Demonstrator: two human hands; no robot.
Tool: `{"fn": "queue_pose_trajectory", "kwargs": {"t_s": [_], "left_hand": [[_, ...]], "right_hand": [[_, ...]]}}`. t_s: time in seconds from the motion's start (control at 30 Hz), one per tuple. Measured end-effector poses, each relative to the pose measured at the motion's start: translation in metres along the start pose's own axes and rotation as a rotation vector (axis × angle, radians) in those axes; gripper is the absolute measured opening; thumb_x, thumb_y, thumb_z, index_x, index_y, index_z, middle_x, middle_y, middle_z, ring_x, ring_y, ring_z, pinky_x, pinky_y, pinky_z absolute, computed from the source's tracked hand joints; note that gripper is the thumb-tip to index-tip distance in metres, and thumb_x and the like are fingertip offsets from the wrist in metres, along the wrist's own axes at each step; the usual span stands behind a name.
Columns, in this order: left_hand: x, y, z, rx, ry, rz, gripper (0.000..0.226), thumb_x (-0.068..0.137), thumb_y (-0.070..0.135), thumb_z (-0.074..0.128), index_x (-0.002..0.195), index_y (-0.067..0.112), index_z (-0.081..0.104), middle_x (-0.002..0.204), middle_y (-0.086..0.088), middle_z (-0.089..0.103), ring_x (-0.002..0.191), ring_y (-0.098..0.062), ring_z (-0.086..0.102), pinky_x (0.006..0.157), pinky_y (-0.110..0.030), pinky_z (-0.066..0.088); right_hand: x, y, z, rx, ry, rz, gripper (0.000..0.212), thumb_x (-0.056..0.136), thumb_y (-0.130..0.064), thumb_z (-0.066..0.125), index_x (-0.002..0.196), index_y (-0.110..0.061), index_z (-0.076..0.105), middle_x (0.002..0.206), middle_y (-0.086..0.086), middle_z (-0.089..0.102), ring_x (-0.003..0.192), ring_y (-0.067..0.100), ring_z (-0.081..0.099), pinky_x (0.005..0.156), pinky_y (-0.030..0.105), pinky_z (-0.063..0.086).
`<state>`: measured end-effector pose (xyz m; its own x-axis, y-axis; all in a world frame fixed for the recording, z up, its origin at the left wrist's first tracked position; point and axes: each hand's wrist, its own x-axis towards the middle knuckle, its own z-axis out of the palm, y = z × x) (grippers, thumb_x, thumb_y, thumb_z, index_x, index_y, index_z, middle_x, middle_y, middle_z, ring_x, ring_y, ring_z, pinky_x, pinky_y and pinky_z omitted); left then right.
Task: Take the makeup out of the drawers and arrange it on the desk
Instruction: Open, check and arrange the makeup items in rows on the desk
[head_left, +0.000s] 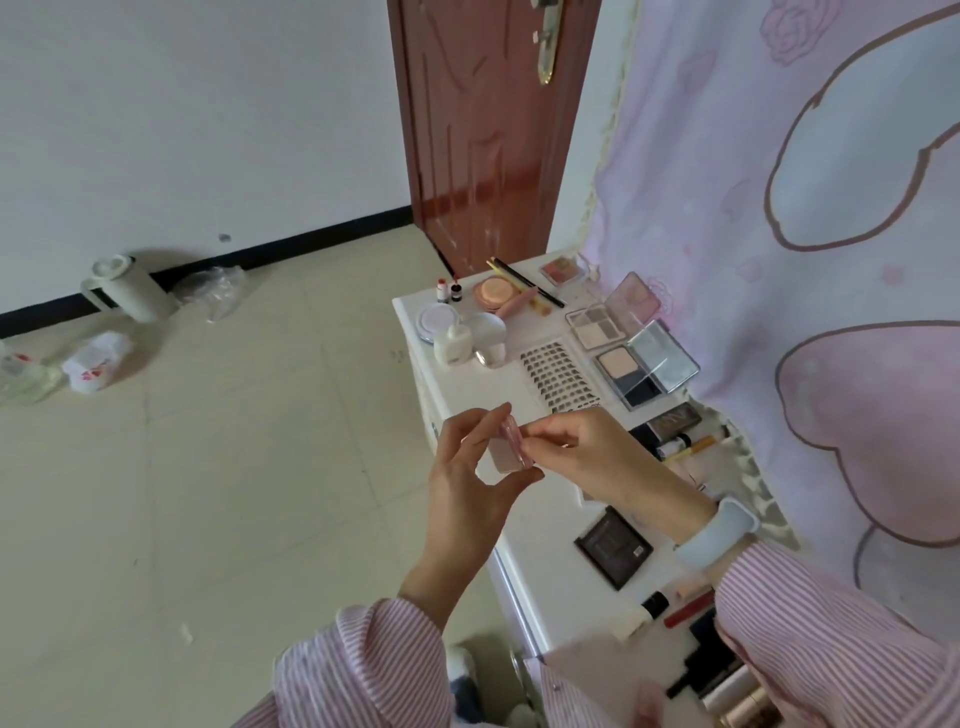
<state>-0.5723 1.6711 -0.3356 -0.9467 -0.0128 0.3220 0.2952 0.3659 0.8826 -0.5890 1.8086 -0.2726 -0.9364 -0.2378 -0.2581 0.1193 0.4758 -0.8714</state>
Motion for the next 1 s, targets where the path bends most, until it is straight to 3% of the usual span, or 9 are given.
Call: {"fn": "queue_pose_trajectory", "kwargs": {"t_s": [0.23, 0.37, 0.47, 0.53, 0.6, 0.7, 0.83, 1.0], "left_hand": [[0.009, -0.028, 0.007, 0.031, 0.002, 0.028, 0.076, 0.056, 0.01, 0.084, 0.123, 0.022, 0.051, 0.105, 0.011, 0.047, 0.101, 0.013, 0.045, 0.088, -0.004, 0.036], [0.014, -0.029, 0.012, -0.02, -0.003, -0.013, 0.071, 0.058, 0.01, 0.084, 0.118, 0.03, 0.053, 0.107, 0.016, 0.047, 0.102, 0.01, 0.048, 0.089, -0.005, 0.037], [0.022, -0.018, 0.005, -0.397, -0.007, -0.332, 0.052, 0.068, 0.009, 0.078, 0.106, 0.041, 0.062, 0.105, 0.002, 0.059, 0.102, -0.009, 0.06, 0.089, -0.02, 0.048], [0.032, -0.016, 0.001, -0.869, 0.012, -0.611, 0.037, 0.079, 0.017, 0.066, 0.115, 0.02, 0.058, 0.094, -0.009, 0.064, 0.092, -0.021, 0.065, 0.078, -0.027, 0.054], [0.038, -0.019, -0.001, -1.191, 0.074, -0.803, 0.036, 0.079, 0.031, 0.057, 0.11, 0.012, 0.056, 0.091, -0.01, 0.063, 0.081, -0.023, 0.067, 0.072, -0.03, 0.056], [0.042, -0.021, 0.002, -1.278, 0.057, -0.887, 0.029, 0.086, 0.039, 0.051, 0.085, 0.011, 0.058, 0.083, -0.008, 0.061, 0.076, -0.02, 0.064, 0.069, -0.027, 0.056], [0.04, -0.017, 0.007, -1.267, -0.039, -0.904, 0.036, 0.092, 0.039, 0.046, 0.074, 0.01, 0.058, 0.069, -0.002, 0.062, 0.073, -0.013, 0.063, 0.072, -0.025, 0.056], [0.036, -0.021, 0.007, -1.273, -0.085, -1.031, 0.032, 0.087, 0.042, 0.054, 0.079, 0.011, 0.056, 0.079, -0.007, 0.063, 0.086, -0.02, 0.063, 0.082, -0.028, 0.055]], "right_hand": [[0.02, 0.006, 0.002, -0.095, -0.033, 0.046, 0.017, 0.087, -0.018, 0.057, 0.095, -0.012, 0.07, 0.087, 0.007, 0.072, 0.084, 0.017, 0.068, 0.084, 0.035, 0.054], [0.028, 0.01, 0.0, -0.089, -0.033, 0.056, 0.015, 0.087, -0.02, 0.058, 0.089, -0.011, 0.071, 0.081, 0.007, 0.071, 0.082, 0.02, 0.067, 0.079, 0.033, 0.053], [0.032, 0.012, -0.006, 0.04, 0.004, 0.052, 0.017, 0.088, -0.013, 0.056, 0.086, -0.021, 0.07, 0.081, -0.007, 0.072, 0.083, 0.012, 0.066, 0.076, 0.023, 0.053], [0.032, 0.014, -0.01, 0.066, 0.058, 0.014, 0.021, 0.089, -0.012, 0.055, 0.086, -0.029, 0.067, 0.085, -0.015, 0.07, 0.084, 0.005, 0.064, 0.074, 0.015, 0.051], [0.033, 0.017, -0.012, -0.016, 0.096, -0.067, 0.024, 0.089, -0.014, 0.056, 0.089, -0.037, 0.065, 0.091, -0.02, 0.066, 0.091, 0.0, 0.06, 0.076, 0.012, 0.047], [0.034, 0.02, -0.009, -0.164, 0.096, -0.179, 0.024, 0.087, -0.016, 0.06, 0.096, -0.038, 0.064, 0.097, -0.021, 0.061, 0.094, 0.001, 0.053, 0.073, 0.009, 0.04], [0.039, 0.026, -0.003, -0.375, 0.113, -0.3, 0.026, 0.081, -0.029, 0.058, 0.102, -0.019, 0.07, 0.094, -0.009, 0.064, 0.092, 0.007, 0.051, 0.076, 0.005, 0.035], [0.04, 0.022, -0.001, -0.513, 0.101, -0.317, 0.02, 0.085, -0.03, 0.059, 0.098, -0.019, 0.07, 0.089, -0.015, 0.061, 0.092, 0.011, 0.053, 0.082, 0.031, 0.047]]}}
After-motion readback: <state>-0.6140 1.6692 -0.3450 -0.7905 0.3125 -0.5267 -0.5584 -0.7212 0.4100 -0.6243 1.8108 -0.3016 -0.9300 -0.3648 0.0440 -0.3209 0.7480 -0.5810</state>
